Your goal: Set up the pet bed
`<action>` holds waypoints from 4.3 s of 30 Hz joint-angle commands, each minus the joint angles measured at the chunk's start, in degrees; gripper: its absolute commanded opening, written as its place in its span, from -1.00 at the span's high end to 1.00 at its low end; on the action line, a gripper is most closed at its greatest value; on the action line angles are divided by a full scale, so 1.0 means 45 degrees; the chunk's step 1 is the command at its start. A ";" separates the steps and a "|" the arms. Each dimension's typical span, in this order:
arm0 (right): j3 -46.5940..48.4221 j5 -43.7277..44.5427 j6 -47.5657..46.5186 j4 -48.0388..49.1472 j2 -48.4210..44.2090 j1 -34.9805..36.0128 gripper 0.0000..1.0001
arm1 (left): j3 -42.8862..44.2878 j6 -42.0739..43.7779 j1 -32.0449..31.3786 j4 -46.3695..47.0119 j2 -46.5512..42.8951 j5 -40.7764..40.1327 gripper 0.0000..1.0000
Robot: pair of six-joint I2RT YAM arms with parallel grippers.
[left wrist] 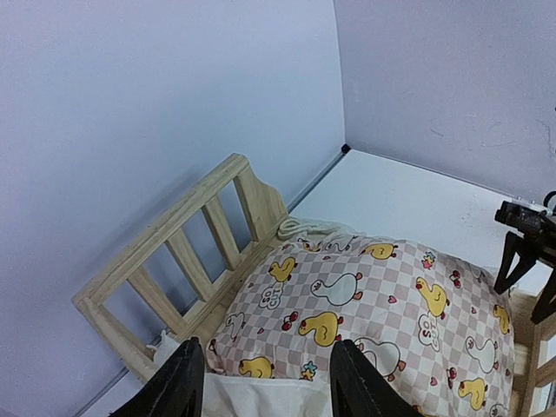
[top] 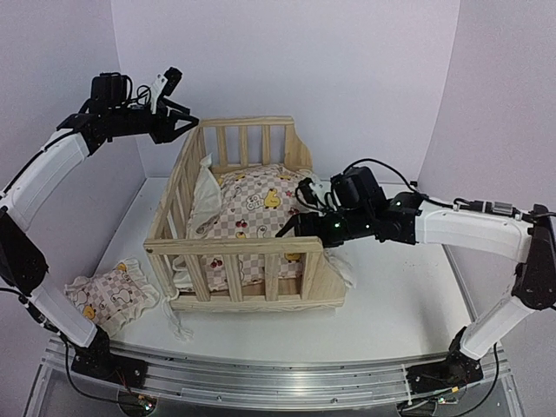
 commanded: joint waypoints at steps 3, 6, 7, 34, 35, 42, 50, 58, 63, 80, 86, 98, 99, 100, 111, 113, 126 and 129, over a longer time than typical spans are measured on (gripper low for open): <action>0.1813 0.1000 0.0755 0.0214 0.1223 0.2281 -0.65 | 0.1098 0.0553 -0.1158 -0.0592 0.0513 0.0787 0.00; 0.2518 0.1839 0.0519 -0.1472 0.1204 0.2273 -0.66 | 0.1570 0.0506 -0.1497 -0.1012 0.0630 0.1276 -0.01; 0.2370 0.2392 0.0408 -0.2008 0.0813 0.2082 -0.66 | 0.1610 0.0441 -0.1568 -0.1088 0.0584 0.1402 -0.01; -0.2430 -0.1527 -0.3203 -0.0993 -0.0628 -0.1055 0.58 | 0.1071 0.1778 -0.5880 -0.2288 0.1990 -0.0365 -0.04; -0.2268 -0.1579 -0.3298 -0.1012 -0.0541 -0.1055 0.68 | 0.0942 0.1797 -0.5957 -0.2296 0.2034 -0.0375 -0.04; 0.0379 -0.2982 -0.3840 -0.1010 -0.0365 -0.1055 1.00 | 0.0240 0.1442 -0.6007 -0.2069 0.1929 -0.0373 -0.14; 0.2785 -0.3408 -0.3305 -0.0353 0.0653 -0.1055 1.00 | -0.0662 0.1859 -0.6007 -0.1360 0.1842 -0.1006 -0.35; 0.3328 -0.3066 -0.1653 0.0830 0.1283 -0.1055 1.00 | -0.1721 0.1627 -0.6043 -0.0938 0.1608 0.0634 -0.56; 0.3253 -0.3543 -0.1089 0.1642 0.1304 -0.1055 1.00 | -0.2232 0.1429 -0.6164 0.0199 0.1723 0.0651 -0.57; 0.1918 -0.0974 -0.0337 -0.0295 0.0178 -0.2555 0.36 | -0.2542 0.0656 -0.5613 0.1390 0.1483 -0.1852 1.00; -0.0819 -0.2274 -0.1987 -0.1015 -0.2495 -0.2552 0.15 | -0.2552 0.0663 -0.5375 0.2100 0.1522 -0.2474 1.00; -0.2947 -0.0864 -0.3178 0.3044 -0.0682 -0.0734 0.10 | -0.3291 0.0468 -0.5382 0.2417 0.1162 -0.1898 1.00; -0.3030 -0.0808 -0.3250 0.3688 -0.0301 -0.0691 0.09 | -0.3309 0.0466 -0.5382 0.2425 0.1166 -0.1915 1.00; -0.3015 -0.0761 -0.3310 0.4112 0.0081 -0.0676 0.08 | -0.3307 0.0461 -0.5382 0.2414 0.1176 -0.1932 1.00; -0.3062 0.1749 -0.4700 0.5099 0.1840 -0.0402 0.12 | -0.3188 0.0346 -0.5385 0.2351 0.1200 -0.1893 1.00; -0.3159 0.1546 -0.4793 0.5200 0.2008 -0.0380 0.22 | -0.3168 0.0333 -0.5383 0.2338 0.1191 -0.1899 1.00; -0.3975 0.3916 -0.6155 0.4356 0.1484 0.0667 0.90 | -0.3160 0.0314 -0.5380 0.2319 0.1213 -0.2030 1.00; -0.3929 0.3867 -0.5960 0.3912 0.0521 0.0660 1.00 | -0.3217 0.0328 -0.5382 0.2291 0.1193 -0.2060 1.00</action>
